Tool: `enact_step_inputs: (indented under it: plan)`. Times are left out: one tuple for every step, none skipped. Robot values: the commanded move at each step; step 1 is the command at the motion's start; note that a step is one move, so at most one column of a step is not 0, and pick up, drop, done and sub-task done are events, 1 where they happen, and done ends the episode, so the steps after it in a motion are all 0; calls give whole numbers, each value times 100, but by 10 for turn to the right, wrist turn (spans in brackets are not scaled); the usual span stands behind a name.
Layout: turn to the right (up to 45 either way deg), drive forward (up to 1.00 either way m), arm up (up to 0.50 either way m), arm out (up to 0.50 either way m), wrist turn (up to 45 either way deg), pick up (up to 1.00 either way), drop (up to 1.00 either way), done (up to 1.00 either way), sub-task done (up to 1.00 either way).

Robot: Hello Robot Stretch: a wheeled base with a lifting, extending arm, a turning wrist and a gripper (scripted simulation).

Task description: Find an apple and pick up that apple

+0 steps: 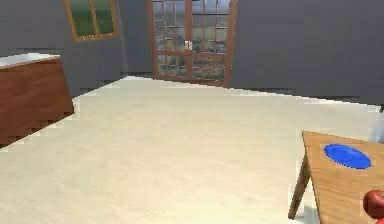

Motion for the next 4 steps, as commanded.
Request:
enact_step_inputs:
  plan:
    - [420, 0, 0, 0, 0, 0, 0, 0, 0]
    - [0, 25, 0, 0, 0, 0, 0, 0, 0]
    - [-450, 0, 0, 0, 0, 0, 0, 0, 0]
    - [-300, 0, 0, 0, 0, 0, 0, 0, 0]
